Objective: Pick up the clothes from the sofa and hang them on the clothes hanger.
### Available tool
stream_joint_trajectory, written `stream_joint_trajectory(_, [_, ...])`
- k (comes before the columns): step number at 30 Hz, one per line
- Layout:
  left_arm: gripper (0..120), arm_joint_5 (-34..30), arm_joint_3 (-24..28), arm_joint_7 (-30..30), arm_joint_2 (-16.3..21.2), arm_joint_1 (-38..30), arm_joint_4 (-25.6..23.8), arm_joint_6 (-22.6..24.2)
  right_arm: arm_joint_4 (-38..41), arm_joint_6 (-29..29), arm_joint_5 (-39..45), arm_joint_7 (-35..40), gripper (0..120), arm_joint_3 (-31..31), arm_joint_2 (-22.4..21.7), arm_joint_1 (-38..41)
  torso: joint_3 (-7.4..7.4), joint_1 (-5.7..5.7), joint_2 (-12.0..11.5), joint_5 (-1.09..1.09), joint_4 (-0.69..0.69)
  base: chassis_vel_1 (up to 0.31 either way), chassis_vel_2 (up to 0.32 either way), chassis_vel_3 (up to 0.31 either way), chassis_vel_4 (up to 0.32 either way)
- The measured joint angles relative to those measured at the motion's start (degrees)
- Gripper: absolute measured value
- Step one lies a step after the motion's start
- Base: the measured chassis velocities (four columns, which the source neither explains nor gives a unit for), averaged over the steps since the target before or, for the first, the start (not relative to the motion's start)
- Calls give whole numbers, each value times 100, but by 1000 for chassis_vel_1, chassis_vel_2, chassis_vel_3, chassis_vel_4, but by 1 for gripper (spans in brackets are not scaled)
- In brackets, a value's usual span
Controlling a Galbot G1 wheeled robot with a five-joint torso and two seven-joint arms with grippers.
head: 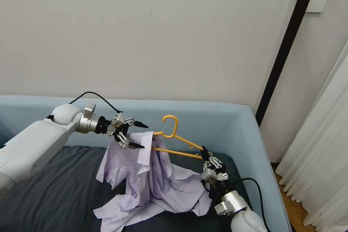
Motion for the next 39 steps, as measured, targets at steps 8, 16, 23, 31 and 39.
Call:
stream_joint_trajectory(8, [66,133,-8,226,-314,-54,284,134,49,6,-3,66,5,71,-30,-51,0,-1,0,0,-1,0,0,0,0])
stream_joint_trajectory(16, [33,108,-37,359,-544,-99,546,198,47,-1,-23,191,5,83,-22,-60,0,-1,1,0,0,0,0,0,0])
stream_joint_trajectory(23, [8,211,-62,432,-688,-101,663,233,32,-16,2,310,5,87,-26,-84,0,-1,1,0,0,0,0,0,0])
stream_joint_trajectory(31, [7,229,-98,413,-827,-153,780,235,137,-60,445,408,8,75,-35,-140,0,-1,1,0,0,0,0,0,0])
stream_joint_trajectory(39, [7,206,-309,168,-1110,-277,1105,167,656,988,2168,-190,38,87,-78,-389,0,-1,1,-1,-1,0,0,0,0])
